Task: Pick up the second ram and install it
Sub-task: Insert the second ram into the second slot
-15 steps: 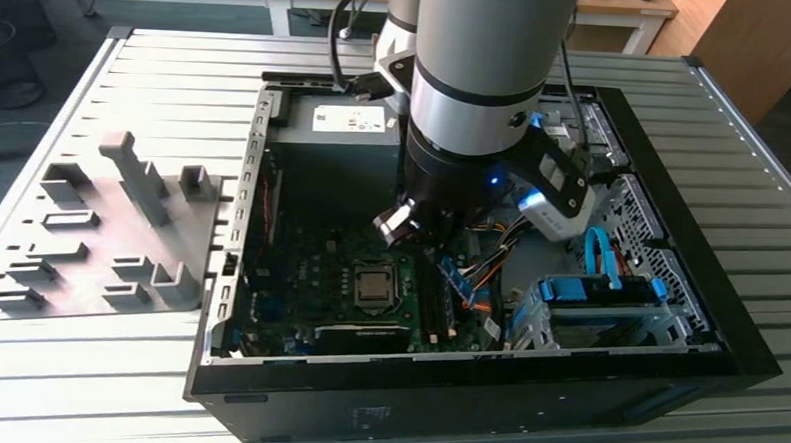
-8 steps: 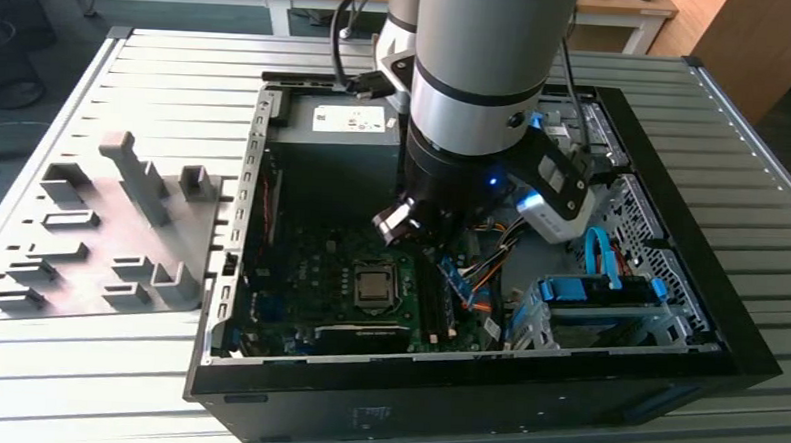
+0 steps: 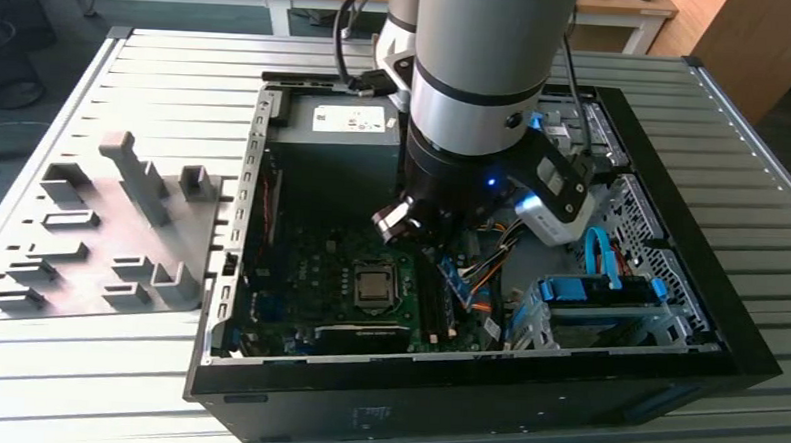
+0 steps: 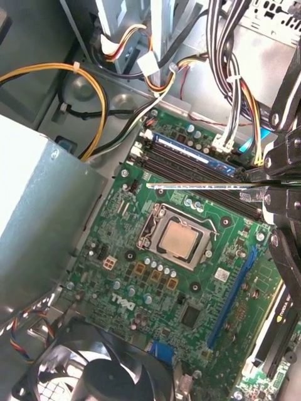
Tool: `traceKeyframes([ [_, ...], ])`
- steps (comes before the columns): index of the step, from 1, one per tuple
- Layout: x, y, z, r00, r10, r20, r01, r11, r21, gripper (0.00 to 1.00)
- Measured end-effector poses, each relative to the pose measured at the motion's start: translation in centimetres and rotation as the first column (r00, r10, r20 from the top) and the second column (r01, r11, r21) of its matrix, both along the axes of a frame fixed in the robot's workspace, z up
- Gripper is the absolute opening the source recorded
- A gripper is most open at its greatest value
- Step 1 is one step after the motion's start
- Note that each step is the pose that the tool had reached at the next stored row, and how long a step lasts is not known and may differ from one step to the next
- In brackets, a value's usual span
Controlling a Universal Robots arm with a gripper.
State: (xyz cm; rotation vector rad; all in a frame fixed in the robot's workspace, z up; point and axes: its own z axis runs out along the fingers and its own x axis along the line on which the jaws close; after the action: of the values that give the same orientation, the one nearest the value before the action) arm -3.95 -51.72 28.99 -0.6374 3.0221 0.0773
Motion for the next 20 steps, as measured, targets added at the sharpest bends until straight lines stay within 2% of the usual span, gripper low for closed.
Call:
traceKeyframes([
  [10,0.00,0.00,-0.01,0.9983,-0.058,0.0000,0.058,0.9983,-0.0010,0.14],
  [20,0.00,0.00,-0.01,0.9952,-0.098,0.0001,0.098,0.9952,-0.0012,0.14],
])
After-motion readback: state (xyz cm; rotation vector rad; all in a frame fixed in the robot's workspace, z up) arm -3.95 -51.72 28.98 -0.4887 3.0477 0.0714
